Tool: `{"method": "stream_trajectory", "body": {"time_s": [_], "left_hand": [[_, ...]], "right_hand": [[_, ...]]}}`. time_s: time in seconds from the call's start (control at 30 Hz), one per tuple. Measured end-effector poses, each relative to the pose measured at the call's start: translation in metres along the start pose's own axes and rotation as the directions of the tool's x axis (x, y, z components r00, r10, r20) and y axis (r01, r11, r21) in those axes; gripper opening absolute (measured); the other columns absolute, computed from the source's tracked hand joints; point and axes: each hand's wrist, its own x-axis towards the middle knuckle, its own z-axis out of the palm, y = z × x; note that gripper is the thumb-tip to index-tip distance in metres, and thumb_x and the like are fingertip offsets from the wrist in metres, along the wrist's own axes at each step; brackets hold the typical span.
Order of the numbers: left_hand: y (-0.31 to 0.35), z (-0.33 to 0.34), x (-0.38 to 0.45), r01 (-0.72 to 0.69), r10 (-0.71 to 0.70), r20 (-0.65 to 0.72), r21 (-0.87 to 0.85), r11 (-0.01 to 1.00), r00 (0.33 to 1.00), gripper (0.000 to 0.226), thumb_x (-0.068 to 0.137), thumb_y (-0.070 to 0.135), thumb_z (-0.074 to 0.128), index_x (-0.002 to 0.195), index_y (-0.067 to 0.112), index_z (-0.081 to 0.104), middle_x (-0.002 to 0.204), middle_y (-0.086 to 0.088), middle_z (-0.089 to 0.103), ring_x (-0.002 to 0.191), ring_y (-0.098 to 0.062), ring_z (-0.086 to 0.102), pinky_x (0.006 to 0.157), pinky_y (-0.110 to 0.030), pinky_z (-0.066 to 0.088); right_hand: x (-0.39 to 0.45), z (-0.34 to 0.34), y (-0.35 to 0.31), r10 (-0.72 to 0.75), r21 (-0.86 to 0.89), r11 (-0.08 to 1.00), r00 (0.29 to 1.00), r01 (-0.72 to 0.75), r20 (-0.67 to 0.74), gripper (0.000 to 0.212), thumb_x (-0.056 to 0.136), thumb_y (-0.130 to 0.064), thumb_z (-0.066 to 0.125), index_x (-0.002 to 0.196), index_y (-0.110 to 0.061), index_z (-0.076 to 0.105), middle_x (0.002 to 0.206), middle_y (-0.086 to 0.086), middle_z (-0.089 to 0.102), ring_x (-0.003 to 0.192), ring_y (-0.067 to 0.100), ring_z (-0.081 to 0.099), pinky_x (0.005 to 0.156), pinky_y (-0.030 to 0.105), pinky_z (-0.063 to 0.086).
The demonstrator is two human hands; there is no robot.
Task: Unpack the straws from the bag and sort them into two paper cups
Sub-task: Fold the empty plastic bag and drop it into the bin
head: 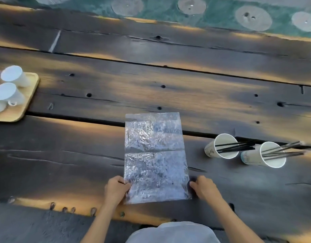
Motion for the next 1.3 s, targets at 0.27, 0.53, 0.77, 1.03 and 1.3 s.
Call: {"method": "stream_trajectory", "body": {"time_s": [0.27, 0.53, 0.77, 1.03, 1.3], "left_hand": [[0.068, -0.035, 0.032, -0.018, 0.03, -0.016, 0.517, 0.856, 0.999, 0.037, 0.086, 0.055, 0.059, 0.081, 0.018, 0.057, 0.094, -0.003, 0.064, 0.082, -0.027, 0.059, 0.075, -0.034, 0.048], [0.15, -0.045, 0.099, -0.179, 0.165, -0.07, -0.328, 0.927, 0.984, 0.049, 0.097, 0.02, 0.058, 0.142, 0.015, 0.039, 0.128, 0.0, 0.054, 0.086, -0.022, 0.064, 0.077, -0.038, 0.059], [0.172, -0.045, 0.12, -0.06, 0.072, 0.012, -0.424, 0.904, 0.997, 0.062, 0.086, -0.009, 0.06, 0.141, 0.011, 0.04, 0.107, -0.018, 0.066, 0.065, -0.018, 0.06, 0.061, -0.031, 0.058], [0.163, -0.086, 0.083, -0.241, 0.24, -0.077, -0.563, 0.79, 0.968, 0.016, 0.088, -0.006, 0.06, 0.087, 0.008, 0.068, 0.087, -0.012, 0.07, 0.062, -0.016, 0.06, 0.057, -0.024, 0.056], [0.083, -0.096, 0.016, -0.308, 0.329, -0.042, -0.482, 0.82, 0.943, 0.013, 0.091, -0.001, 0.061, 0.09, 0.006, 0.073, 0.089, -0.014, 0.072, 0.068, -0.024, 0.064, 0.071, -0.038, 0.056]], "right_hand": [[0.034, -0.064, -0.066, -0.09, 0.567, 0.797, 0.969, 0.209, -0.231, 0.015, 0.096, -0.009, 0.046, 0.107, -0.004, 0.055, 0.09, 0.013, 0.066, 0.064, 0.026, 0.064, 0.064, 0.037, 0.059], [0.091, -0.108, -0.118, 0.018, 0.727, 0.683, 0.993, 0.071, -0.113, 0.016, 0.077, 0.007, 0.05, 0.084, -0.006, 0.053, 0.095, 0.025, 0.069, 0.088, 0.04, 0.072, 0.081, 0.058, 0.057], [0.114, -0.101, -0.12, 0.099, 0.843, 0.538, 0.994, -0.021, -0.038, 0.017, 0.087, 0.009, 0.055, 0.102, 0.0, 0.055, 0.08, 0.018, 0.069, 0.056, 0.022, 0.068, 0.056, 0.035, 0.061], [0.053, -0.116, -0.111, -0.113, 0.858, 0.427, 0.958, 0.285, -0.263, 0.018, 0.091, 0.004, 0.058, 0.081, -0.01, 0.065, 0.066, 0.004, 0.056, 0.04, 0.013, 0.045, 0.038, 0.022, 0.037], [-0.011, -0.078, -0.068, -0.276, 0.937, 0.249, 0.945, 0.246, -0.175, 0.012, 0.101, -0.005, 0.047, 0.099, -0.003, 0.059, 0.083, 0.016, 0.072, 0.061, 0.028, 0.071, 0.051, 0.027, 0.054]]}}
